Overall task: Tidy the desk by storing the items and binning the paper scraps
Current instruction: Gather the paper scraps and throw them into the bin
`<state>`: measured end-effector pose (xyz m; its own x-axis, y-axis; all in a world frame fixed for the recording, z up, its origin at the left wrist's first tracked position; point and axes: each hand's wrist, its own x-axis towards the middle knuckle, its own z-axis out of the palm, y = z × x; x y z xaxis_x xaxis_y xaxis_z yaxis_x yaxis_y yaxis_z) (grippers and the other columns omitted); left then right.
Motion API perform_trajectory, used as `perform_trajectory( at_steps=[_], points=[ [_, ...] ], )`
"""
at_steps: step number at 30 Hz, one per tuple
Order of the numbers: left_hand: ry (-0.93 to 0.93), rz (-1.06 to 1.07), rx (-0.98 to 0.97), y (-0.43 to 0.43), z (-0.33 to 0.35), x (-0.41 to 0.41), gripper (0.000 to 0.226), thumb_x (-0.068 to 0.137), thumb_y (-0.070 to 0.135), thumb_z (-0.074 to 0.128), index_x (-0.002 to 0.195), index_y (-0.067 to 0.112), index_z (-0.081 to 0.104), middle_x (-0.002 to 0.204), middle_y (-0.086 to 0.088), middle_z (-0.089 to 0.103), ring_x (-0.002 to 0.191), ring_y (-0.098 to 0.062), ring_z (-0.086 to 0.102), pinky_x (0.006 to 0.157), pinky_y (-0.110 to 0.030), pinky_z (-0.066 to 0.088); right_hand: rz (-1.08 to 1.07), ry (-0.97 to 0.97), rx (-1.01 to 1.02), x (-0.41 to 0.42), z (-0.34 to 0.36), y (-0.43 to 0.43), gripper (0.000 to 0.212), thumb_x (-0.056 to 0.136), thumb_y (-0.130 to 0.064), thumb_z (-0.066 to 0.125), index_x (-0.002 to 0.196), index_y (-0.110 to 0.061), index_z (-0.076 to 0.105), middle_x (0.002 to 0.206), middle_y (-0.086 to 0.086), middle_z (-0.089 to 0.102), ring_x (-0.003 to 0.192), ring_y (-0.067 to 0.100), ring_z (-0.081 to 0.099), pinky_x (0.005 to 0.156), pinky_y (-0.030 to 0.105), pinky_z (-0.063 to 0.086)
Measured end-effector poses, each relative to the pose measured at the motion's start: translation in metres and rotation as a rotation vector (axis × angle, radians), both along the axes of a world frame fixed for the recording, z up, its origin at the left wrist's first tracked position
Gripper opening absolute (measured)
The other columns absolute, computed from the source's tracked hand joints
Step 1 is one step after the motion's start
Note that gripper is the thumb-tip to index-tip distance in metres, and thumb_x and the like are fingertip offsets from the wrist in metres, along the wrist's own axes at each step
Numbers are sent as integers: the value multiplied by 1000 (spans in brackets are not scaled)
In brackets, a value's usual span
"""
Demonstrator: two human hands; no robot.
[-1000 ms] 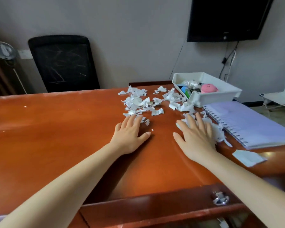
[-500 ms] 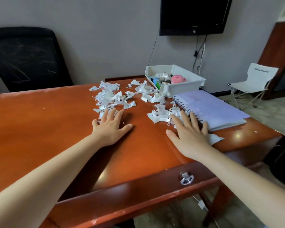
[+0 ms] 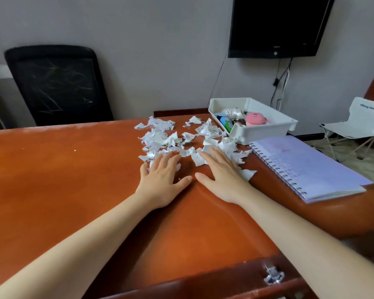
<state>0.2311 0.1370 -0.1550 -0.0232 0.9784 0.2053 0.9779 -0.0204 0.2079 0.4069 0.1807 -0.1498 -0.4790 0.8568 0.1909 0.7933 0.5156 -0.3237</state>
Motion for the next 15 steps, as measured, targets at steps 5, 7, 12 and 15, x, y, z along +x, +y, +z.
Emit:
perform_trajectory(
  at_steps=[5, 7, 12, 15],
  points=[
    [54, 91, 156, 22, 3, -11, 65, 88, 61, 40, 143, 29, 23, 156, 2, 19, 147, -21, 7, 114, -54, 0, 87, 81, 185, -20, 8, 27, 49, 96, -36, 43, 143, -28, 34, 156, -7, 23, 146, 10, 8, 118, 39, 4],
    [14, 124, 112, 28, 4, -14, 69, 87, 64, 40, 144, 30, 22, 157, -1, 17, 147, -23, 5, 114, -55, 1, 42, 93, 278, -20, 10, 29, 45, 95, -30, 46, 140, -27, 40, 153, -6, 29, 144, 11, 14, 117, 38, 5],
    [-33, 78, 45, 32, 2, -19, 79, 81, 71, 40, 146, 33, 15, 158, -2, 9, 147, -24, -2, 114, -55, -1, -160, -4, 324, 5, 16, 19, 48, 92, -36, 49, 139, -31, 37, 155, -2, 20, 144, 19, 9, 116, 45, 12],
    [-29, 4, -14, 35, 4, -22, 79, 80, 74, 36, 147, 39, 11, 159, -1, 4, 147, -25, -4, 114, -56, -2, -262, -79, 198, 20, 18, 14, 56, 91, -46, 46, 143, -32, 29, 158, -3, 9, 146, 21, 1, 115, 48, 12]
  ],
)
